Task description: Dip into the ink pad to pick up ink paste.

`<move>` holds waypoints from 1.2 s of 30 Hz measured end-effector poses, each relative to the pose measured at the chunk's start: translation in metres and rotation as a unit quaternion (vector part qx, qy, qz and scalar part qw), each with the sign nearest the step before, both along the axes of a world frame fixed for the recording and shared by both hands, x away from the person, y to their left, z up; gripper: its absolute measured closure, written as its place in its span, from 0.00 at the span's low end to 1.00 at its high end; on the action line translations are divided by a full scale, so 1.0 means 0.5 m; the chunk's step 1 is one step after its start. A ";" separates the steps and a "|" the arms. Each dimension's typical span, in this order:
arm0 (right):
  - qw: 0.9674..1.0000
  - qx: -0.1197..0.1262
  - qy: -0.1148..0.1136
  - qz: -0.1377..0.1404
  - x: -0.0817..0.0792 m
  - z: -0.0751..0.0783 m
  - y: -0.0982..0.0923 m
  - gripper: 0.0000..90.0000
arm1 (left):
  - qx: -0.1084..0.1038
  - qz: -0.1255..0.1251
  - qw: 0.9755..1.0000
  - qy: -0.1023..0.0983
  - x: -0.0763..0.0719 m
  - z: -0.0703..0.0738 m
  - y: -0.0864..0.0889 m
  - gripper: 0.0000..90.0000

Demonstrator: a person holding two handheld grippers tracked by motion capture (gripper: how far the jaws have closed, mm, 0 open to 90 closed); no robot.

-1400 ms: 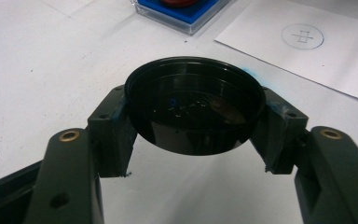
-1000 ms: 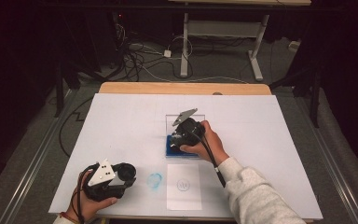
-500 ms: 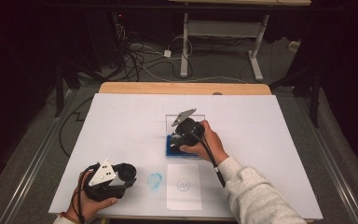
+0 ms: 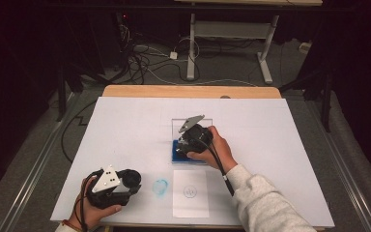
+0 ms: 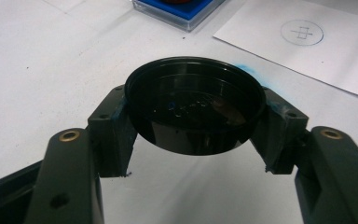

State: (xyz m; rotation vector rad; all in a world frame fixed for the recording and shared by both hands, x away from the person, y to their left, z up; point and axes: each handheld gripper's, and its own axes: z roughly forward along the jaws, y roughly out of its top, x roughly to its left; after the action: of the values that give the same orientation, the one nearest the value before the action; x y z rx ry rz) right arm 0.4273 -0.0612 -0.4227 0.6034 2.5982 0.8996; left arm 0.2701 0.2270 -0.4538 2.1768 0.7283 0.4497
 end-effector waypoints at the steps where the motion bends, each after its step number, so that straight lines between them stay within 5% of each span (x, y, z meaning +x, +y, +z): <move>1: 1.000 0.004 0.002 -0.002 0.000 -0.001 -0.002 0.64 | 0.000 0.000 1.000 0.000 0.000 0.000 0.000 0.41; 7: 1.000 0.016 0.008 -0.003 0.003 -0.003 -0.011 0.64 | 0.000 0.001 1.000 0.001 -0.002 -0.001 0.002 0.41; 11: 1.000 -0.009 -0.012 0.000 -0.004 -0.003 0.004 0.64 | -0.001 0.001 1.000 0.002 -0.002 -0.001 0.001 0.41; 16: 1.000 -0.003 -0.008 -0.001 -0.001 -0.005 -0.002 0.64 | -0.001 0.000 1.000 0.003 -0.002 -0.001 0.000 0.41; 26: 0.999 -0.040 -0.029 0.000 -0.010 -0.001 0.014 0.64 | 0.001 0.003 1.000 0.000 -0.001 0.000 0.001 0.41; 31: 1.000 -0.027 -0.012 -0.004 -0.008 0.011 -0.003 0.64 | -0.007 0.007 1.000 -0.003 0.000 0.003 0.006 0.41; 36: 1.000 0.002 -0.022 -0.005 -0.016 0.053 -0.033 0.64 | -0.003 0.005 1.000 -0.003 0.001 0.002 0.004 0.41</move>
State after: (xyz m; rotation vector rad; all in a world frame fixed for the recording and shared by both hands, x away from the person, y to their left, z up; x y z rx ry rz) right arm 0.4195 -0.0775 -0.3962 0.5897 2.5535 0.9059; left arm 0.2706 0.2288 -0.4526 2.1668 0.7359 0.4574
